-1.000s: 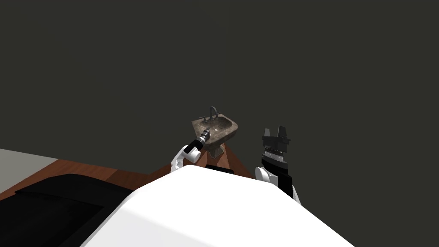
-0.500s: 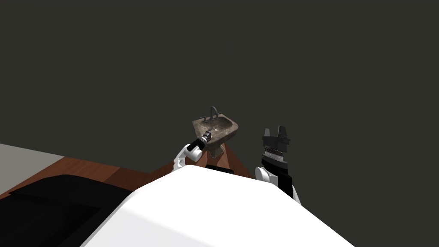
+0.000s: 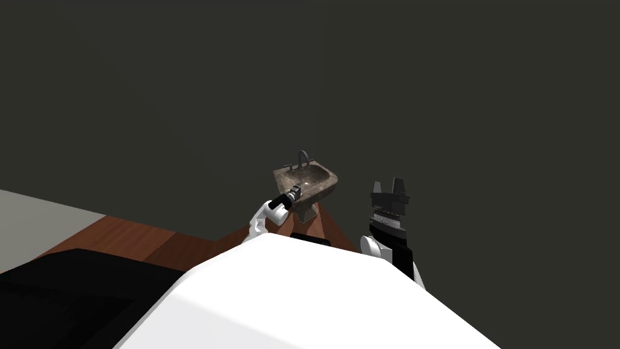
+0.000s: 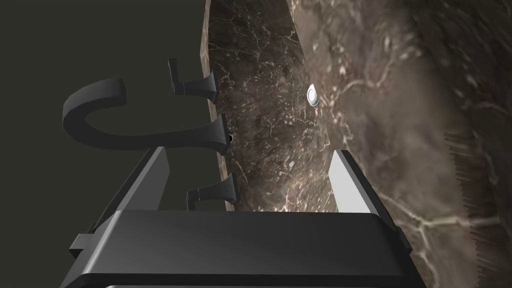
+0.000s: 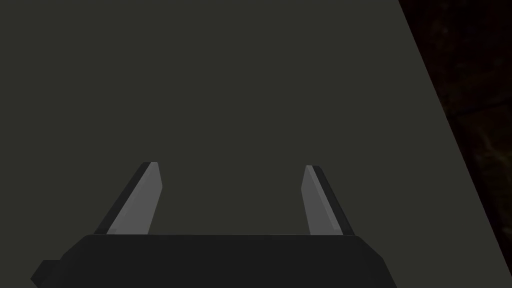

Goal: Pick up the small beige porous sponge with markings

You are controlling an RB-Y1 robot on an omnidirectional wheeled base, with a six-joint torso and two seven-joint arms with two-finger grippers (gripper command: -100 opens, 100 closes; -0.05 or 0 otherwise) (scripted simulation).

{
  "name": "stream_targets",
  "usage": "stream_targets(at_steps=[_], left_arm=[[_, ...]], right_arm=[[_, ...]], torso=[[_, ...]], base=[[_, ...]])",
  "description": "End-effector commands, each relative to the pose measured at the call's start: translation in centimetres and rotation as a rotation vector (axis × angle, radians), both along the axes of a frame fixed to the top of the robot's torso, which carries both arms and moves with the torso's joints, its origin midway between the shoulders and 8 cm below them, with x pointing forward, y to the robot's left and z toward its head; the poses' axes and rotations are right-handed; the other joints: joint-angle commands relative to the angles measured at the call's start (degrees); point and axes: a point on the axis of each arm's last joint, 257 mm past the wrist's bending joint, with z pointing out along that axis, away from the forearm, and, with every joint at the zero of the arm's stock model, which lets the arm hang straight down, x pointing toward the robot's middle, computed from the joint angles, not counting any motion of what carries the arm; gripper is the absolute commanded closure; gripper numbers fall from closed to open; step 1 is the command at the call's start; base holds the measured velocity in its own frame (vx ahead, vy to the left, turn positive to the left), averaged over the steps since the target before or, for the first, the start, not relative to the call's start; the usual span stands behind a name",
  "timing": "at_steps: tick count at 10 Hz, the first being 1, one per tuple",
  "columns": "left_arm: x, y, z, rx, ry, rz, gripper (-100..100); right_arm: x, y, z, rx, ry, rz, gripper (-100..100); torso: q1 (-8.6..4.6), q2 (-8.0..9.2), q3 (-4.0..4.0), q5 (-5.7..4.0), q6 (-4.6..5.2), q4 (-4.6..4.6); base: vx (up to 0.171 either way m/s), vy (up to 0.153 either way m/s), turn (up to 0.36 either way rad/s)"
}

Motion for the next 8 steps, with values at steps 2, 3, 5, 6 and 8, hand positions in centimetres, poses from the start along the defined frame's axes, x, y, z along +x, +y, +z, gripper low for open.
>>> stream_targets(at_steps=[2, 3, 5, 6, 8], left_arm=[[0.3, -1.4, -0.4, 0.011, 0.044, -0.027, -100], [0.1, -1.3, -1.1, 0.020, 0.071, -0.024, -100], [0.3, -2.5, -1.2, 0.031, 0.097, -0.049, -100], [0.1, -2.3, -1.9, 0.041, 0.125, -0.046, -100], [0.3, -3.4, -1.8, 0.056, 0.148, -0.071, -100]], right_arm=[[0.0, 0.0, 0.0, 0.000, 0.000, 0.000, 0], [0.0, 0.0, 0.0, 0.000, 0.000, 0.000, 0], [0.0, 0.0, 0.0, 0.000, 0.000, 0.000, 0], [0.0, 0.0, 0.0, 0.000, 0.000, 0.000, 0], [0.0, 0.0, 0.0, 0.000, 0.000, 0.000, 0]], torso=[[0.00, 0.00, 0.00, 0.00, 0.00, 0.00], [0.04, 0.01, 0.00, 0.00, -0.01, 0.00], [0.02, 0.00, 0.00, 0.00, 0.00, 0.00], [0.06, 0.01, 0.00, 0.01, -0.02, 0.00], [0.04, 0.01, 0.01, 0.01, 0.00, 0.00]], base=[[-0.006, 0.006, 0.038], [-0.010, 0.011, 0.045], [-0.007, 0.012, 0.045], [-0.009, 0.019, 0.042], [-0.009, 0.022, 0.037]])
